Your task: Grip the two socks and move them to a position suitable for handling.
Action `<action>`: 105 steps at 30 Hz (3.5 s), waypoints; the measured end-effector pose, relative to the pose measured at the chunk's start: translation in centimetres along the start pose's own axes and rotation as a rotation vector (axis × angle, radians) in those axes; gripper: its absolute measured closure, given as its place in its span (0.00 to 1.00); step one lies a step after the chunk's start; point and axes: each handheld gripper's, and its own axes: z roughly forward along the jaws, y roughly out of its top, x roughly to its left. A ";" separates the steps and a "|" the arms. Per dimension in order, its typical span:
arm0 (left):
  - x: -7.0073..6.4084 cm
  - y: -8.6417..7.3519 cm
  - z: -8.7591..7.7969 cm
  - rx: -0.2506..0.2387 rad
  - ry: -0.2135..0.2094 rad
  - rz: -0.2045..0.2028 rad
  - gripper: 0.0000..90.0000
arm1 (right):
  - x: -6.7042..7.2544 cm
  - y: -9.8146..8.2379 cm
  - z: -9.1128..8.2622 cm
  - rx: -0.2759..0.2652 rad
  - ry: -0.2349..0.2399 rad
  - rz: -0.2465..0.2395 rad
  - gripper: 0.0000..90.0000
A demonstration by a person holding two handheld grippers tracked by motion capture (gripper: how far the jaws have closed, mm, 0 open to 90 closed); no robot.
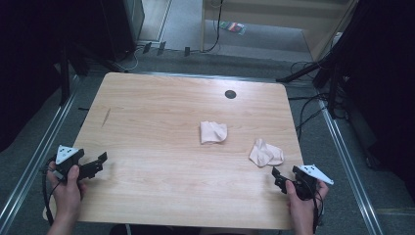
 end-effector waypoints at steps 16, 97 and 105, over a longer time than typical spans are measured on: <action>0.1 0.0 -0.1 -0.007 -0.014 -0.008 0.16 | 0.5 0.9 -0.6 -0.037 -0.015 0.000 0.20; -3.5 0.9 -1.3 -0.077 -0.025 0.112 0.16 | 7.0 6.4 0.1 -0.103 0.021 0.040 0.93; -6.7 1.4 -1.5 -0.090 -0.124 0.138 0.16 | 10.2 6.8 -0.5 -0.109 0.097 0.005 0.93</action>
